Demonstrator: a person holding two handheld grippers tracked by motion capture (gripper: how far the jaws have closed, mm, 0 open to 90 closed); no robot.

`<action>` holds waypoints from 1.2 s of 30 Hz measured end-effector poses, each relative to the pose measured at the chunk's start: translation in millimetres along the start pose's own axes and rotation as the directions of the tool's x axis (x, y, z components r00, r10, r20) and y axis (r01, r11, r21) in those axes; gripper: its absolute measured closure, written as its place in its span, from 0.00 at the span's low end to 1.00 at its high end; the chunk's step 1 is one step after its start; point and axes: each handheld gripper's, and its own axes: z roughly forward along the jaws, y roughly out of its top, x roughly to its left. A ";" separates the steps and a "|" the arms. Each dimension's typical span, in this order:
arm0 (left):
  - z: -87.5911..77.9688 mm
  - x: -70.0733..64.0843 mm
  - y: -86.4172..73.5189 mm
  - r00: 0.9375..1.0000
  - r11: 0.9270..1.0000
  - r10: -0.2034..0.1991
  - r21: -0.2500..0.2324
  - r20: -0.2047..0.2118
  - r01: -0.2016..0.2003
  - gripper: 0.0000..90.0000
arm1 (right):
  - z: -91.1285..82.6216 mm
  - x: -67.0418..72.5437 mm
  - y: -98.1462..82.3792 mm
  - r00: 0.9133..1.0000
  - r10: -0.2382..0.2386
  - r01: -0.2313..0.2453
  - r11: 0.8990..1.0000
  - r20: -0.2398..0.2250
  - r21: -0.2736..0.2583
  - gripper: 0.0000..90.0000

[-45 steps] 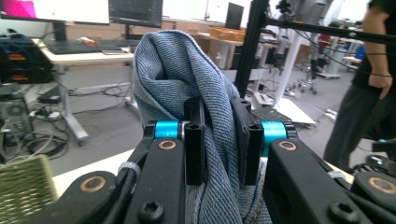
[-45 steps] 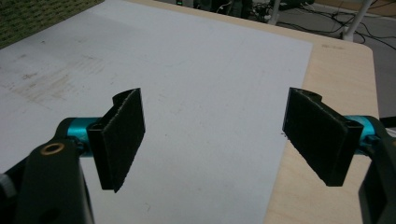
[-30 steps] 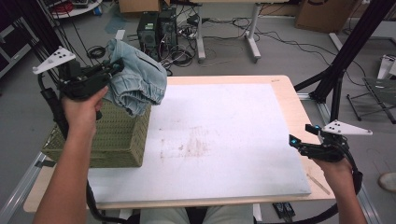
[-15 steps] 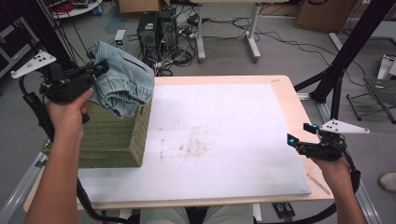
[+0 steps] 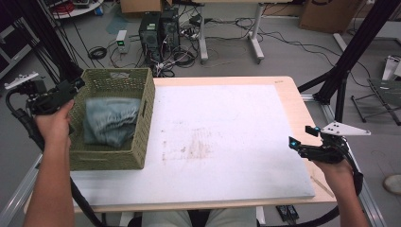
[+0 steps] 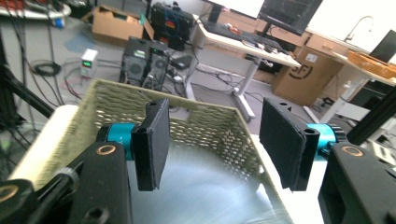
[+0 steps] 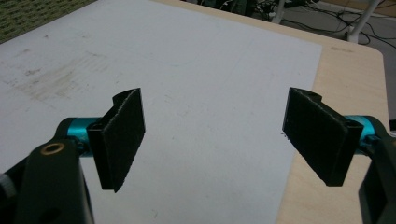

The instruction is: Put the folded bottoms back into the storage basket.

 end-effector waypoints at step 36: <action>21.8 -147.1 -91.9 0.823 0.958 0.278 -0.073 0.495 -0.279 0.22 | 17.2 11.1 5.5 0.999 -0.001 0.001 1.000 -0.032 0.002 0.24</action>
